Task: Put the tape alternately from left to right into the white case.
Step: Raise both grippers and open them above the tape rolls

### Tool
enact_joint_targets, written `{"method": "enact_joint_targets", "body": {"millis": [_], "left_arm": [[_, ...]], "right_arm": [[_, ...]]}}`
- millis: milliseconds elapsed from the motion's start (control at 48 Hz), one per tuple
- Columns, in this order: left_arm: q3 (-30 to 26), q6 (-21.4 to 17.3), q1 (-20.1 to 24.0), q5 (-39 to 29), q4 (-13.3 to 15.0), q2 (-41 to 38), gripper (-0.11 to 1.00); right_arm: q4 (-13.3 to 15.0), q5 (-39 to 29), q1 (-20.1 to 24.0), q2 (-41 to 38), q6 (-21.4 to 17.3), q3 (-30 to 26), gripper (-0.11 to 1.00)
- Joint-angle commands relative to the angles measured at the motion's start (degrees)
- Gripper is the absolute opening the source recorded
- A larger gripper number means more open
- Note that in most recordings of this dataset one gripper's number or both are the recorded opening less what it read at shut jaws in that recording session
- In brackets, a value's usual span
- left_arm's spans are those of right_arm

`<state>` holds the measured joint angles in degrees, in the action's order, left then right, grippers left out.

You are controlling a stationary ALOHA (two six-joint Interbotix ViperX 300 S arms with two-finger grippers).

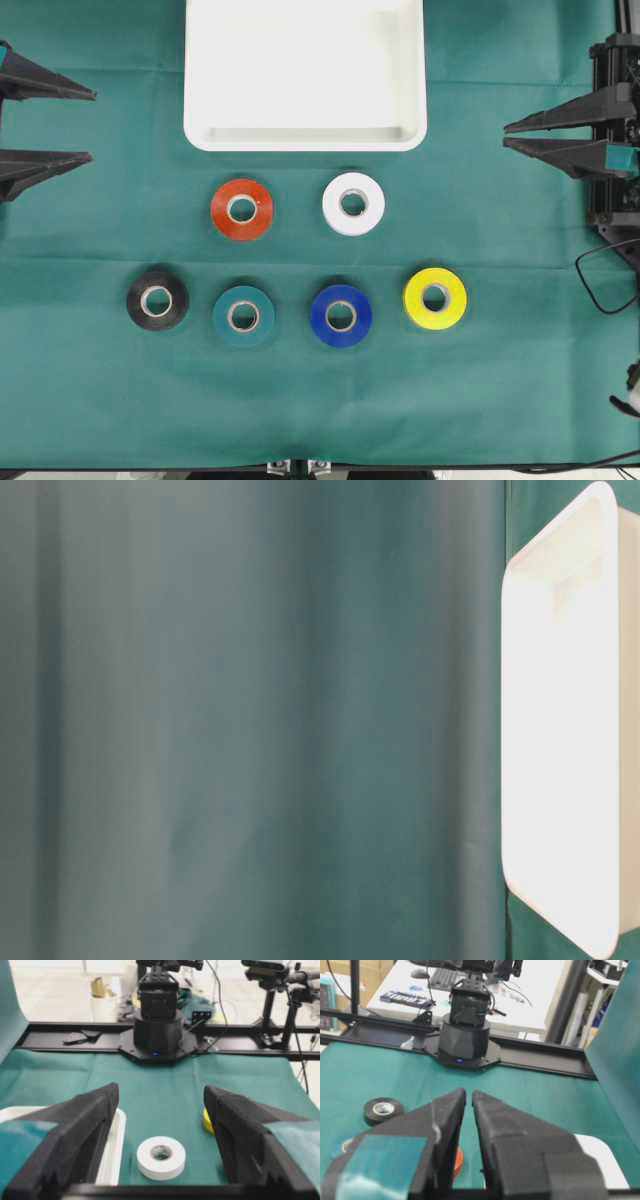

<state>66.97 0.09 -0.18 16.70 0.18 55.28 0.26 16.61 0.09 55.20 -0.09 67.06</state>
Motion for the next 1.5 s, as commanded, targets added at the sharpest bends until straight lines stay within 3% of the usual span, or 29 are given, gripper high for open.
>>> {"method": "enact_joint_targets", "body": {"millis": [0,42,167,312,917,1104,1208,1292,1438,1479], "left_arm": [[0.09,0.26,-0.88,0.62,1.41,0.0,0.24],[0.09,0.26,-1.23,0.7,1.41,0.09,0.23],[0.0,0.26,-1.85,0.79,1.41,0.09,0.0],[-0.09,0.26,-1.93,0.7,1.41,0.09,-0.1],[-0.35,-0.18,-3.6,0.79,1.41,-3.52,-0.1],[0.0,0.09,-3.6,0.79,1.41,-3.25,0.08],[0.0,0.09,-3.6,0.79,1.41,-3.25,0.34],[0.0,0.09,-3.6,0.79,1.41,-3.34,0.57],[0.0,0.09,-3.6,0.79,1.41,-3.69,0.63],[0.09,0.09,-3.6,0.79,1.41,-3.78,0.64]], "right_arm": [[-0.09,0.7,0.35,-0.26,-0.44,-0.09,0.24],[-0.09,0.79,0.35,-0.26,-0.62,0.09,0.22],[-0.09,0.7,0.35,-0.35,-1.41,0.26,0.01],[0.09,0.79,0.35,-0.26,-1.49,0.26,0.0],[0.09,0.88,0.35,-3.43,-1.67,0.09,0.0],[0.09,1.05,0.26,-3.6,-1.67,0.18,0.01],[0.09,1.05,0.35,-3.52,-1.58,0.44,0.17],[0.09,1.14,0.35,-3.52,-1.58,0.62,0.4],[0.09,1.05,0.35,-3.6,-1.67,0.88,0.82],[0.09,1.05,0.26,-3.6,-1.67,0.88,0.86]]}}
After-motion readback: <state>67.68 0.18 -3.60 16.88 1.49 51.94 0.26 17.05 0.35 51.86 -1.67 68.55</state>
